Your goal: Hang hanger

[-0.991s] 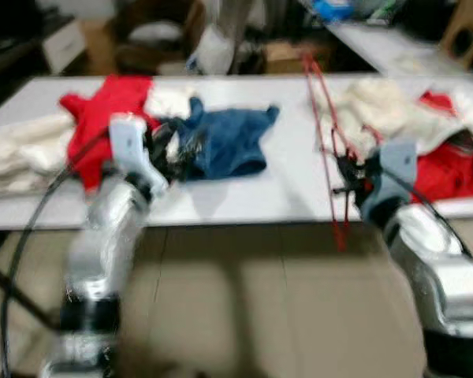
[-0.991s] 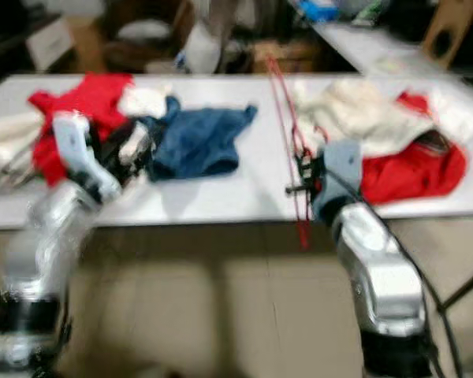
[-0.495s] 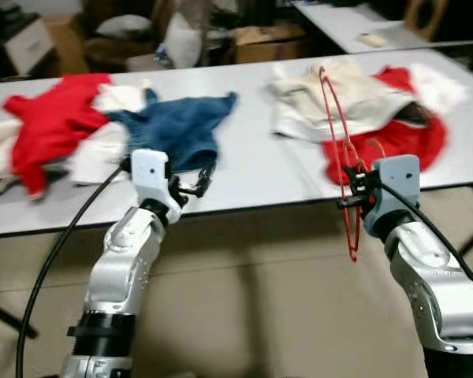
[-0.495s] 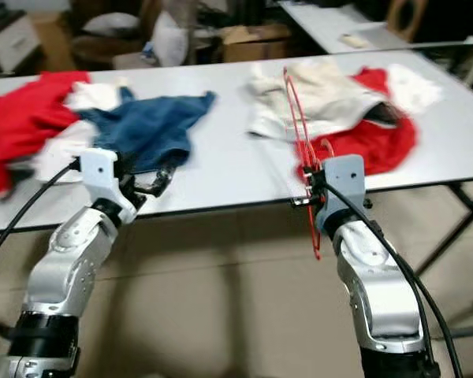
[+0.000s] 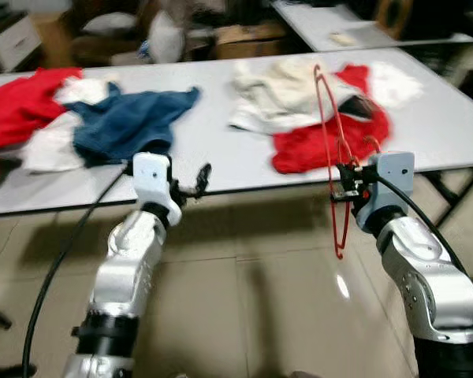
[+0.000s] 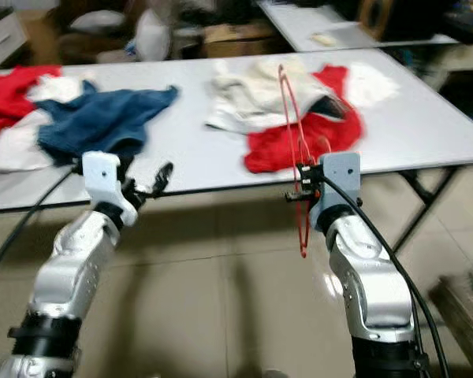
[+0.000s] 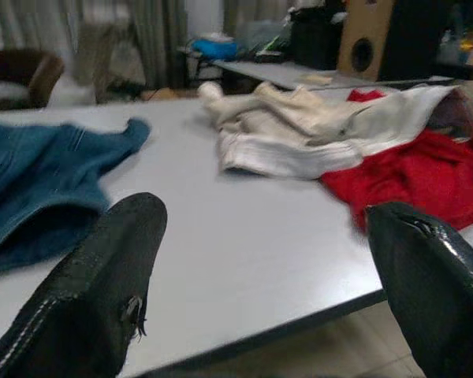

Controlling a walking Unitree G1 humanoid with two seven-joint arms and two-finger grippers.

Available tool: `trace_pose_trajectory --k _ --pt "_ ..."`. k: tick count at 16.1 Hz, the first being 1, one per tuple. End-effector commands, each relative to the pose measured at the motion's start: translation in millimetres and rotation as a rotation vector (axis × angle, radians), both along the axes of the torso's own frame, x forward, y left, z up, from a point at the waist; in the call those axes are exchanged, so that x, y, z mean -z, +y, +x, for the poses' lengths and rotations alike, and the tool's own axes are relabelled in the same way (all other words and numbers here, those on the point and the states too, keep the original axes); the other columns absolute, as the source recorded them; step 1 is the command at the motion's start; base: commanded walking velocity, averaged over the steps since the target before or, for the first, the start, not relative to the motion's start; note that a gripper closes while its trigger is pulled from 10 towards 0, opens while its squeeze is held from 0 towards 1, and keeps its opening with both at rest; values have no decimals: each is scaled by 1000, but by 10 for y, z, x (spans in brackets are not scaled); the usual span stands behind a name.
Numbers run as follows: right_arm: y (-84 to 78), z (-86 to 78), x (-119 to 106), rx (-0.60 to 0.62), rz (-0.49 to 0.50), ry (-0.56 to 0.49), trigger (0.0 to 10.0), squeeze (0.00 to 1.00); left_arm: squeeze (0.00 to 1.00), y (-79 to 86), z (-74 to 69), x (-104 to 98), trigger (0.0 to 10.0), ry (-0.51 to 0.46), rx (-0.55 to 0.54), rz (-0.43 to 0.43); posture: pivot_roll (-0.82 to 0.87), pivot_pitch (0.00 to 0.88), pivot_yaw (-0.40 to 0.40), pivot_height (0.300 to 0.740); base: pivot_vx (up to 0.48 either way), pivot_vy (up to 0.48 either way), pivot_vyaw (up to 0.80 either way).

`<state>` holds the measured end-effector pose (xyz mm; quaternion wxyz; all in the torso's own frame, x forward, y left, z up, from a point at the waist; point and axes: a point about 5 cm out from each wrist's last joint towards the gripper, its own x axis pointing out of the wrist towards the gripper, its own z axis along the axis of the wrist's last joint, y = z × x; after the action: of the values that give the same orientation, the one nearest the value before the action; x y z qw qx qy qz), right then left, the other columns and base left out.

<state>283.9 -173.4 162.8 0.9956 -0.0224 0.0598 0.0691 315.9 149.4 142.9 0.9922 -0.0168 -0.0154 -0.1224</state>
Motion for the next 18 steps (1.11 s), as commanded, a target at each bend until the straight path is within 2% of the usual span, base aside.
trace_pose_trajectory --k 1,3,10,16,18 --pt "58 24 -37 -16 5 -23 10000 0 663 53 18 16 10000 12 -19 -1 -156 0 36 740 0 0 -781" --pt "59 43 -45 -7 17 -33 10000 0 675 48 37 36 10000 23 -18 1 -163 0 47 740 289 0 -641" --pt "131 89 -4 -35 28 -30 10000 0 694 136 76 81 10000 37 -66 -2 -147 0 44 740 320 0 0" --pt "98 120 -16 -39 -3 -43 10000 0 698 116 46 103 10000 38 -56 -1 -134 0 32 740 354 0 0" --pt "89 113 -14 -38 14 -37 10000 0 706 90 42 118 10000 42 -43 1 -141 0 35 740 358 0 -788"
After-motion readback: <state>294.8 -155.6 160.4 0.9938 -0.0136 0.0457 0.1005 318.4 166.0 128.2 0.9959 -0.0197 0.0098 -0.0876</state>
